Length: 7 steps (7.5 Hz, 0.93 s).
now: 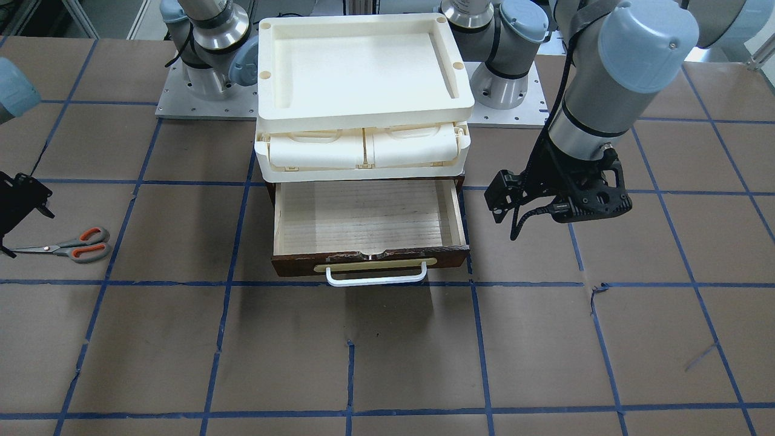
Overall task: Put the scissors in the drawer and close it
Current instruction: 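Move the right gripper over the orange-handled scissors and lower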
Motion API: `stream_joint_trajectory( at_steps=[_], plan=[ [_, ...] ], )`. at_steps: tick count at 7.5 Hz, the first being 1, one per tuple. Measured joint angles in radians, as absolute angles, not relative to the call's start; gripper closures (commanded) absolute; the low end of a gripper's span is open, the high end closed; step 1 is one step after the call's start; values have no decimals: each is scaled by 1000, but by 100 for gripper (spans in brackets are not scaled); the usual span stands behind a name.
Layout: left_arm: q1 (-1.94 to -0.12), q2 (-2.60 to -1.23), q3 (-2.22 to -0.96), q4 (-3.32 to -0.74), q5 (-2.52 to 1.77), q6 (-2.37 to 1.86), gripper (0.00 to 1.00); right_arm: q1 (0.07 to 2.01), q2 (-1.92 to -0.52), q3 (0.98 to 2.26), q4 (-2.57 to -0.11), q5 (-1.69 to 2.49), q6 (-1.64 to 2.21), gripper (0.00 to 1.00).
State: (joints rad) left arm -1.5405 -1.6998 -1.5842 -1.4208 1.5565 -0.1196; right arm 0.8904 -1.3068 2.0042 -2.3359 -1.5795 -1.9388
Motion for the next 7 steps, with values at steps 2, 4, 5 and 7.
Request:
stream_joint_trajectory(
  at_steps=[2, 4, 5, 7],
  plan=[
    [-1538, -1700, -1584, -1423, 1560, -120, 0, 887, -1291, 2047, -2385, -1552, -2093, 0],
    [-1540, -1699, -1586, -1428, 1561, -120, 0, 887, -1278, 2100, -2494, -1497, -2239, 0],
    [-1545, -1695, -1591, -1429, 1561, -119, 0, 887, -1263, 2111, -2530, -1494, -2302, 1],
    [-1548, -1680, -1614, -1430, 1562, -119, 0, 887, -1227, 2107, -2557, -1511, -2382, 5]
  ],
)
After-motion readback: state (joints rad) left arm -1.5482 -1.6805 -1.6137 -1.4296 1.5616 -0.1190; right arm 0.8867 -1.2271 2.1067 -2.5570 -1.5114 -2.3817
